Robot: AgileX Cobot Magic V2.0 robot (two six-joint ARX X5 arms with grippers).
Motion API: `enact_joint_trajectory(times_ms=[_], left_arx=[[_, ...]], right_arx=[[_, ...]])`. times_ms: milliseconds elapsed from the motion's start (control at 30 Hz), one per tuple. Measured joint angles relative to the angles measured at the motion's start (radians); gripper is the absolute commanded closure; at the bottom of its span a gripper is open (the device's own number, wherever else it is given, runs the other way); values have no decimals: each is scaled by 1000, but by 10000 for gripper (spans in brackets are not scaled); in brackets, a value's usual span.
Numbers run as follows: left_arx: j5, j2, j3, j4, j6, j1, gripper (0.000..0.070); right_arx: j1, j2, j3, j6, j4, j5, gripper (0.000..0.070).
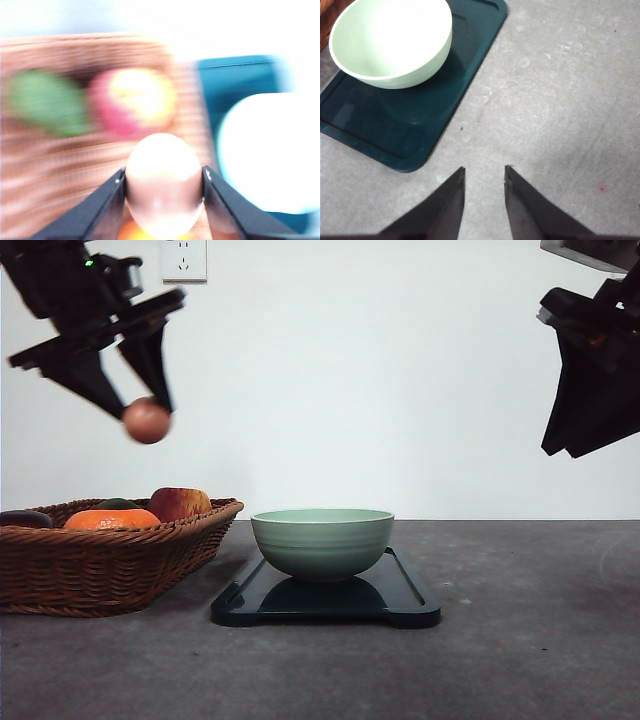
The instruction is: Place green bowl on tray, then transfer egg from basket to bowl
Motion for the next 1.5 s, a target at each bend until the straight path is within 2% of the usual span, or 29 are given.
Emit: enact_joint_trajectory(times_ms=[67,433,567,900,1500], left_arx=[[21,0,0,33,-18,-28,520],[20,12,0,165,-57,-189,512],[-12,53,0,190,-68,-221,512],[-21,151,2,243,-94,-264,511],[-33,321,54,269,-115,-286,500]], right_arx=[[0,0,0,0,0,0,549],[0,0,0,0,0,0,549],[0,0,0,0,0,0,549],[0,0,0,0,0,0,549],[0,0,0,0,-1,-1,549]])
